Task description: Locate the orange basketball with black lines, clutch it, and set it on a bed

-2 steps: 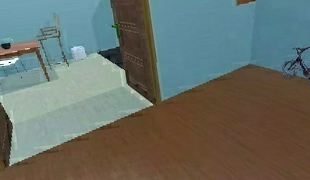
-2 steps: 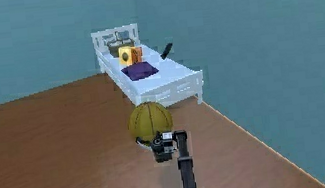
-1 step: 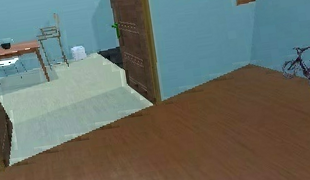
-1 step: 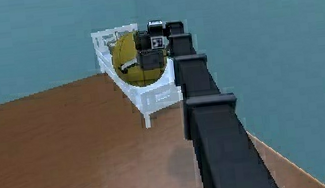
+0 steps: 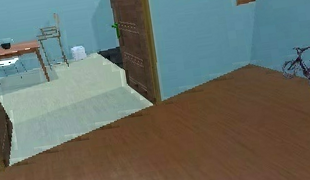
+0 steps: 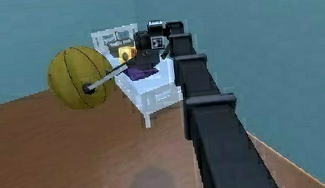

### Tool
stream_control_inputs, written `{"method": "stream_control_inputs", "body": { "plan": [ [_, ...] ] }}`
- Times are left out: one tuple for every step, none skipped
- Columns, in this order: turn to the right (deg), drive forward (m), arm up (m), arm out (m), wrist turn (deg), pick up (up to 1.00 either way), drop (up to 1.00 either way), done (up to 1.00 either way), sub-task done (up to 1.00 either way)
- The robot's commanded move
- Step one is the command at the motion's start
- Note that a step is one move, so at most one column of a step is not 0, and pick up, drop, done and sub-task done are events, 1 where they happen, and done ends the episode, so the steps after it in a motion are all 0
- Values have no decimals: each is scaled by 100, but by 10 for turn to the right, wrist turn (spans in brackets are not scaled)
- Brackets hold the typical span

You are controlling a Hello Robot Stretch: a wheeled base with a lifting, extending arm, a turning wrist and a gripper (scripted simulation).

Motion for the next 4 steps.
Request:
{"method": "stream_control_inputs", "body": {
  "plan": [
    [0,0,0,0,-450,0,0,0,0],
    [0,0,0,0,-240,0,0,0,0],
    [0,0,0,-40,0,0,0,0,0],
    [360,0,0,0,0,0,0,0,0]
  ]
}}
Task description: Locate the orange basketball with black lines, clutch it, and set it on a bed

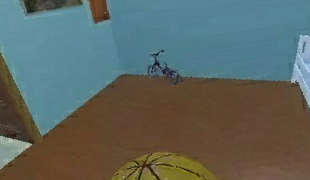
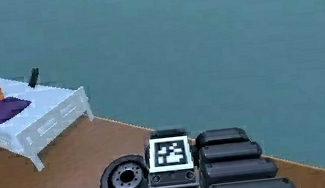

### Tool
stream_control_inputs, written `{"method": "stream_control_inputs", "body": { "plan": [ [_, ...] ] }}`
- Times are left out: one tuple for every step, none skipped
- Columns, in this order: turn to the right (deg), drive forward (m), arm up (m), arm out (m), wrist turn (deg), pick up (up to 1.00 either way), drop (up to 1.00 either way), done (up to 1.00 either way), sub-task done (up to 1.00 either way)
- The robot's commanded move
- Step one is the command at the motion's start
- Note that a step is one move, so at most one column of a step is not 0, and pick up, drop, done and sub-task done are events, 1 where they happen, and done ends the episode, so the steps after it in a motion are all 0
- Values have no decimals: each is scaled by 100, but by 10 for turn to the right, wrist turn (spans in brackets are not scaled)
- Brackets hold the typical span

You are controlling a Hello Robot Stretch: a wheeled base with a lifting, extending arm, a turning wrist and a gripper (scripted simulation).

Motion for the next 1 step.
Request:
{"method": "stream_control_inputs", "body": {
  "plan": [
    [0,55,0,0,0,0,0,0,0]
  ]
}}
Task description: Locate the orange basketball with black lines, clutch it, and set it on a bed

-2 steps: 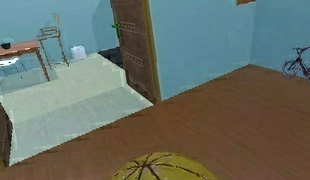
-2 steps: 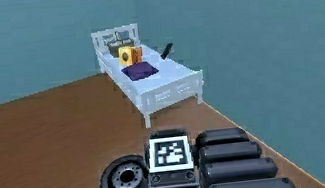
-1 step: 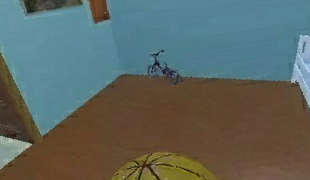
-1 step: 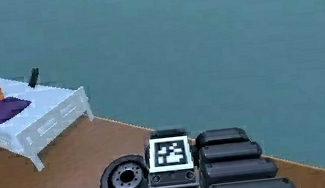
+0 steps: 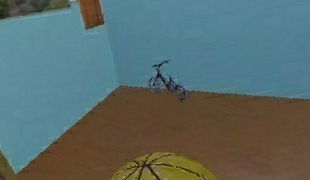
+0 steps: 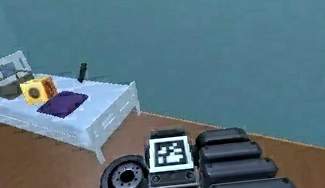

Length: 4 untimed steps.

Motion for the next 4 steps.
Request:
{"method": "stream_control_inputs", "body": {
  "plan": [
    [330,0,0,0,0,0,0,0,0],
    [0,100,0,0,0,0,0,0,0],
    [30,0,0,0,0,0,0,0,0],
    [0,95,0,0,0,0,0,0,0]
  ]
}}
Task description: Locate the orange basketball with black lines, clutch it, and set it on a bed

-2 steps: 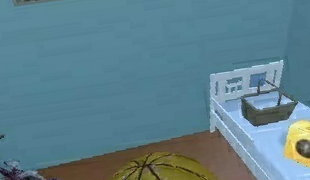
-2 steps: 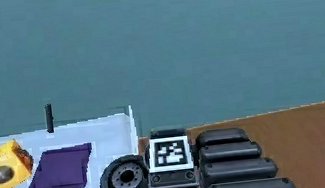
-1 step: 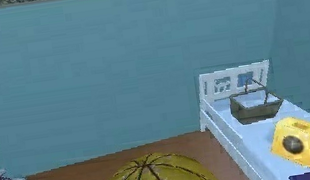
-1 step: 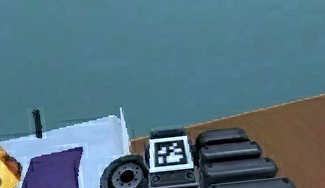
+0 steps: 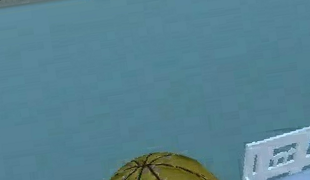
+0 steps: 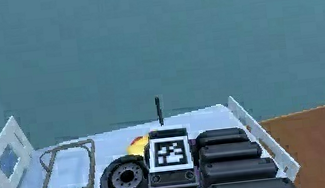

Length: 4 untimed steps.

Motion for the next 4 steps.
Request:
{"method": "stream_control_inputs", "body": {
  "plan": [
    [450,0,0,0,0,0,0,0,0],
    [450,0,0,0,0,0,0,0,0],
    [450,0,0,0,0,0,0,0,0],
    [270,0,0,0,0,0,0,0,0]
  ]
}}
